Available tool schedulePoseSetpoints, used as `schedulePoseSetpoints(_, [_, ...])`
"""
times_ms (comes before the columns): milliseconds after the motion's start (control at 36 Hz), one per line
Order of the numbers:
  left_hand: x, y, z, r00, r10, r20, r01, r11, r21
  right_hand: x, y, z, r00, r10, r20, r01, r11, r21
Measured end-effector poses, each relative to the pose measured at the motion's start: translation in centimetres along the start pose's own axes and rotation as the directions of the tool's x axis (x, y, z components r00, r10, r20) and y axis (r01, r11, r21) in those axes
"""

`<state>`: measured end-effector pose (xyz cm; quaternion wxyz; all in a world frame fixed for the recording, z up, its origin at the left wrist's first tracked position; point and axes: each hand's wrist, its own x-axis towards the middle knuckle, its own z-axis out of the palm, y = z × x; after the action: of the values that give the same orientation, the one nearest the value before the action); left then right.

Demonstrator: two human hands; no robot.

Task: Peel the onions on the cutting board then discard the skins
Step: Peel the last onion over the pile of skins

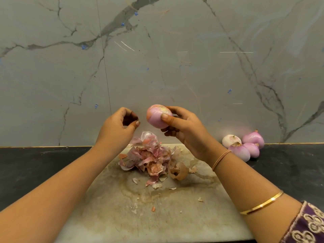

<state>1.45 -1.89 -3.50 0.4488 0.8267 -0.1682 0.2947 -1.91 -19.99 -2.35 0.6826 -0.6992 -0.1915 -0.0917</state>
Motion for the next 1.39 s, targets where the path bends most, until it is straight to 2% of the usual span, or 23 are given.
schedulePoseSetpoints(83, [-0.4,0.7,-0.1,0.997,0.063,0.048,-0.063,0.998,-0.016,0.1,0.0,-0.1,0.999,0.032,-0.007,-0.031,0.999,0.042])
schedulePoseSetpoints(139, [-0.7,1.4,-0.1,0.996,0.074,0.048,-0.069,0.993,-0.096,0.1,0.1,-0.3,0.999,0.039,-0.017,-0.038,0.998,0.041])
schedulePoseSetpoints(278, [-1.1,2.3,-0.2,0.992,0.049,0.116,-0.008,0.944,-0.329,0.2,0.4,-0.4,0.999,0.030,-0.014,-0.031,0.999,-0.045])
schedulePoseSetpoints(389, [-1.0,2.3,-0.2,0.986,-0.003,0.164,0.071,0.911,-0.407,0.1,0.5,-0.1,1.000,0.010,0.012,-0.008,0.993,-0.117])
schedulePoseSetpoints(611, [-0.8,2.2,-0.4,0.983,-0.052,0.175,0.120,0.908,-0.402,0.0,0.4,-0.1,0.999,0.028,0.020,-0.026,0.994,-0.106])
schedulePoseSetpoints(833, [-0.5,1.7,-0.3,0.995,-0.062,0.084,0.089,0.925,-0.369,0.0,0.1,-0.1,0.999,0.033,0.028,-0.032,0.999,-0.021])
schedulePoseSetpoints(1056, [-0.8,1.9,0.1,0.998,-0.029,0.056,0.049,0.915,-0.400,0.3,0.5,-0.2,0.999,0.010,-0.051,-0.015,0.996,-0.086])
schedulePoseSetpoints(1167, [-0.9,1.7,0.4,0.996,0.007,0.090,0.020,0.954,-0.298,0.3,0.6,-0.1,0.999,0.005,-0.044,-0.010,0.993,-0.122])
schedulePoseSetpoints(1389, [-0.8,1.8,0.3,0.990,0.012,0.141,0.024,0.969,-0.248,0.2,0.3,0.0,0.997,0.051,-0.050,-0.055,0.995,-0.084])
